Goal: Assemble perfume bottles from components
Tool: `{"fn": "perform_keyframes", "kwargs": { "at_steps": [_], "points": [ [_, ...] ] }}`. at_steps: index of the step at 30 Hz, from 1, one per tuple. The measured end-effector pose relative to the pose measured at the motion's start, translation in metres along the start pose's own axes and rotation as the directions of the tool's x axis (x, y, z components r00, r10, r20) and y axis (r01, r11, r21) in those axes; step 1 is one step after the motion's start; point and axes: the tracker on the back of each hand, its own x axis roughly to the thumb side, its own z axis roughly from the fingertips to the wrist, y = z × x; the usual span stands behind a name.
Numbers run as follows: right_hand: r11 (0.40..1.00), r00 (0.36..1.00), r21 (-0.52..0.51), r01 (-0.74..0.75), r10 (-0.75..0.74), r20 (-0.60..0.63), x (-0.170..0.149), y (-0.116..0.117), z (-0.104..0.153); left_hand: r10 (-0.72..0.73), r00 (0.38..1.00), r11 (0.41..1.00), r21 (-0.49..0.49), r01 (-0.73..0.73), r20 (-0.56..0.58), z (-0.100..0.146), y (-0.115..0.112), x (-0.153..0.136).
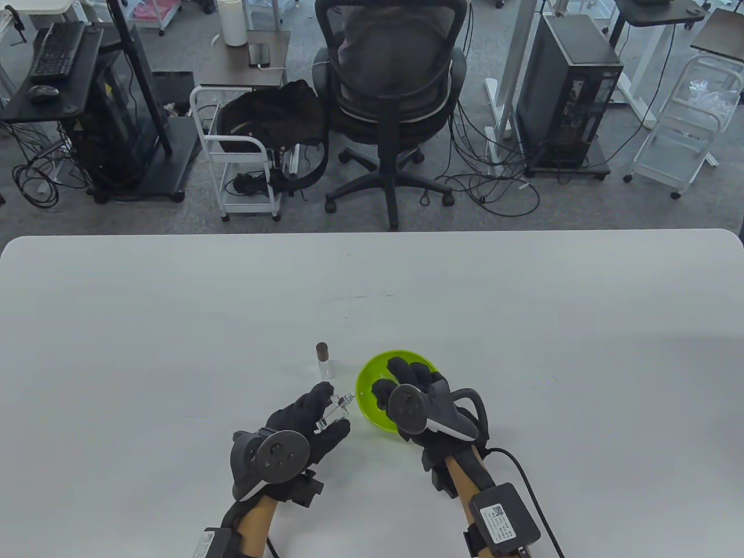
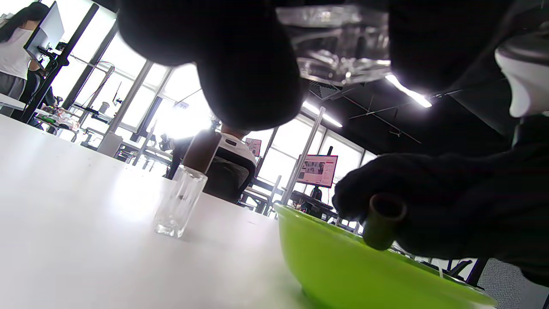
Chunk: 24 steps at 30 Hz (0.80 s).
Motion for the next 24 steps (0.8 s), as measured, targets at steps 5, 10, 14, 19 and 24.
{"fn": "perform_keyframes", "kwargs": {
  "at_steps": [5,10,14,19,24],
  "points": [
    [0.981,0.999,-0.191,-0.02,0.029,0.042,0.002,-0.02,0.025,-0.013,1.0,1.0,-0.017,0.014,0.019,0.0,-0.003,0.004],
    [0.969,0.996,-0.245,0.023,0.0,0.094,0.008,-0.034,0.049,-0.034,0.998,0.999,-0.041,0.036,0.049,0.001,-0.008,0.01],
    [0.961,0.995,-0.272,0.047,-0.02,0.102,0.01,-0.036,0.057,-0.045,0.996,0.997,-0.055,0.049,0.073,0.002,-0.01,0.016],
    [0.959,0.992,-0.276,0.06,-0.026,0.125,0.016,-0.033,0.058,-0.05,0.995,0.996,-0.064,0.056,0.09,0.003,-0.012,0.019],
    [0.959,0.991,-0.277,0.062,-0.027,0.129,0.022,-0.031,0.057,-0.051,0.992,0.995,-0.083,0.061,0.116,0.004,-0.014,0.023]
  ]
}}
